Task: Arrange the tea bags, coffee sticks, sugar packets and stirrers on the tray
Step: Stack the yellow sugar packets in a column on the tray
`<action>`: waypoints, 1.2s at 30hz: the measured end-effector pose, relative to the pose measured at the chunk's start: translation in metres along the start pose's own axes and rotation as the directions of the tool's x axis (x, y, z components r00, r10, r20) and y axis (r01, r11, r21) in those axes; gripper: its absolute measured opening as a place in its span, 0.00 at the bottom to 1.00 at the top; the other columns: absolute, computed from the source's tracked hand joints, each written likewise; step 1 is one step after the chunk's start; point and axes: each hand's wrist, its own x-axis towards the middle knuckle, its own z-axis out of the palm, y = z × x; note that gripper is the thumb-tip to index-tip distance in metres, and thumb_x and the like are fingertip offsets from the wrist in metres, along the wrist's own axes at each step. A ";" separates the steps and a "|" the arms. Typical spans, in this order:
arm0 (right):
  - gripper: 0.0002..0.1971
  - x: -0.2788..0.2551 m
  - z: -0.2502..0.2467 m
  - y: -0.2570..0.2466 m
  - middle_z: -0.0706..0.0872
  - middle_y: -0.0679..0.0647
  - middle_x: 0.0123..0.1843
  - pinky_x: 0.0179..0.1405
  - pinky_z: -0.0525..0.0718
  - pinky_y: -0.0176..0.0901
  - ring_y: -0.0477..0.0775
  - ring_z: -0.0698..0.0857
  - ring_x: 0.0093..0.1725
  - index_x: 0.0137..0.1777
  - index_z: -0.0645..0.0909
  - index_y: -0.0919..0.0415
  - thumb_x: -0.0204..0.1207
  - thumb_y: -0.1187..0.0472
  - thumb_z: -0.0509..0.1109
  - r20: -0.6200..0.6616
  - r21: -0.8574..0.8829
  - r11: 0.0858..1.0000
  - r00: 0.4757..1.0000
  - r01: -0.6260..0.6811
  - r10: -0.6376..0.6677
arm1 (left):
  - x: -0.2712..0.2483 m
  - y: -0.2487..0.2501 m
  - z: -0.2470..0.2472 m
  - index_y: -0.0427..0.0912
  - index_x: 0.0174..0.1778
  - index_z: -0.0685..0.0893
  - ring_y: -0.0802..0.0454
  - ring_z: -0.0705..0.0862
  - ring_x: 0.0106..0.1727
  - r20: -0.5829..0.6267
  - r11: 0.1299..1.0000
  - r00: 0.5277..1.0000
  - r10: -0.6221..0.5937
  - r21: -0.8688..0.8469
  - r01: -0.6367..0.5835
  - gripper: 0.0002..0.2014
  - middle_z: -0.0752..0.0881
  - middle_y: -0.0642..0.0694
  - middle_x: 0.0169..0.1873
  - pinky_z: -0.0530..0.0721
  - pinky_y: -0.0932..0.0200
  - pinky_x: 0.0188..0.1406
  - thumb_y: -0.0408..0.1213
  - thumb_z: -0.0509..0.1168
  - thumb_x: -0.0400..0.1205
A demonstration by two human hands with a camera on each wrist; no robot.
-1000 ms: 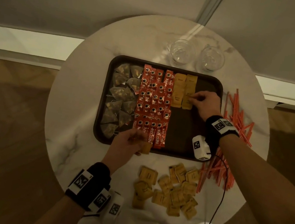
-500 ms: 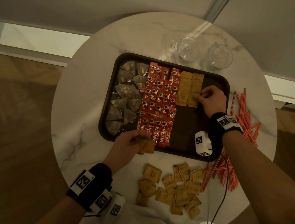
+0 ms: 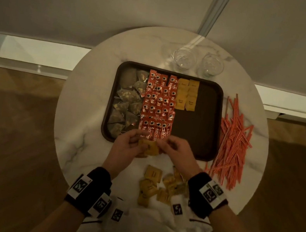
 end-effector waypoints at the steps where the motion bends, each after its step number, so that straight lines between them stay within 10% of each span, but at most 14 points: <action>1: 0.12 -0.007 0.007 0.004 0.90 0.53 0.41 0.48 0.84 0.46 0.51 0.87 0.42 0.45 0.87 0.61 0.80 0.51 0.72 -0.001 0.007 1.000 1.000 0.006 -0.006 | -0.005 0.000 0.000 0.42 0.62 0.82 0.52 0.92 0.49 0.024 1.000 1.000 0.004 0.017 -0.004 0.15 0.91 0.49 0.50 0.90 0.60 0.40 0.24 0.68 0.81; 8: 0.02 -0.043 0.028 0.013 0.90 0.55 0.42 0.47 0.86 0.47 0.50 0.87 0.43 0.45 0.88 0.59 0.77 0.61 0.76 -0.182 0.179 0.983 0.983 0.033 0.000 | -0.029 -0.004 -0.002 0.39 0.59 0.83 0.50 0.90 0.50 -0.038 1.000 0.999 0.001 0.021 0.000 0.14 0.90 0.41 0.51 0.89 0.59 0.42 0.24 0.70 0.79; 14: 0.05 -0.056 0.014 -0.009 0.88 0.47 0.44 0.40 0.77 0.29 0.40 0.83 0.42 0.48 0.86 0.55 0.78 0.55 0.75 -0.032 -0.120 0.979 0.985 0.162 -0.167 | -0.041 0.008 -0.005 0.42 0.57 0.87 0.55 0.91 0.47 0.111 0.941 0.981 0.161 0.283 -0.186 0.14 0.93 0.48 0.44 0.88 0.63 0.45 0.29 0.75 0.76; 25: 0.12 -0.054 0.000 -0.035 0.84 0.50 0.32 0.39 0.80 0.46 0.48 0.81 0.34 0.35 0.83 0.57 0.80 0.57 0.73 0.280 -0.384 0.887 0.948 0.257 -0.153 | -0.040 0.020 -0.006 0.44 0.59 0.86 0.49 0.91 0.47 0.231 0.946 0.964 0.132 0.260 -0.192 0.17 0.93 0.44 0.43 0.89 0.59 0.50 0.27 0.74 0.76; 31: 0.12 -0.055 -0.012 -0.037 0.83 0.60 0.33 0.33 0.77 0.38 0.50 0.79 0.30 0.42 0.82 0.69 0.84 0.66 0.63 0.039 0.312 0.945 0.993 0.093 -0.111 | -0.032 0.019 -0.008 0.42 0.55 0.86 0.52 0.90 0.43 -0.051 0.989 0.990 0.128 0.075 -0.124 0.07 0.93 0.46 0.44 0.84 0.63 0.36 0.35 0.64 0.86; 36: 0.14 -0.034 -0.019 -0.022 0.84 0.59 0.33 0.34 0.76 0.38 0.49 0.79 0.31 0.42 0.82 0.73 0.85 0.63 0.65 -0.026 0.080 0.997 1.000 -0.011 0.013 | -0.027 0.010 -0.009 0.40 0.51 0.87 0.59 0.85 0.34 -0.070 0.994 0.993 0.089 0.062 -0.085 0.08 0.91 0.50 0.36 0.80 0.67 0.31 0.34 0.62 0.87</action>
